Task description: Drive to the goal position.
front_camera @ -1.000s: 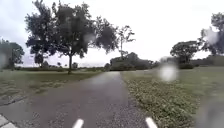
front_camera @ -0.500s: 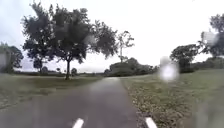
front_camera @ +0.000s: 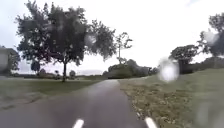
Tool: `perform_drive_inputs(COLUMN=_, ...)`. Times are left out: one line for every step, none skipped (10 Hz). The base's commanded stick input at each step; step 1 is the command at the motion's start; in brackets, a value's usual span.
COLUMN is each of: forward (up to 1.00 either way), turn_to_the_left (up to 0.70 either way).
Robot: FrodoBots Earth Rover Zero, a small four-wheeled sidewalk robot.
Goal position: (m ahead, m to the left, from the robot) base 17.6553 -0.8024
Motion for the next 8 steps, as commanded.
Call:
perform_drive_inputs(forward=0.85, turn_to_the_left=0.0)
perform_drive_inputs(forward=0.85, turn_to_the_left=0.0)
perform_drive_inputs(forward=0.85, turn_to_the_left=0.0)
perform_drive_inputs(forward=0.85, turn_to_the_left=0.0)
perform_drive_inputs(forward=0.85, turn_to_the_left=0.28)
perform_drive_inputs(forward=0.85, turn_to_the_left=0.34)
perform_drive_inputs(forward=0.85, turn_to_the_left=0.34)
perform_drive_inputs(forward=0.85, turn_to_the_left=0.34)
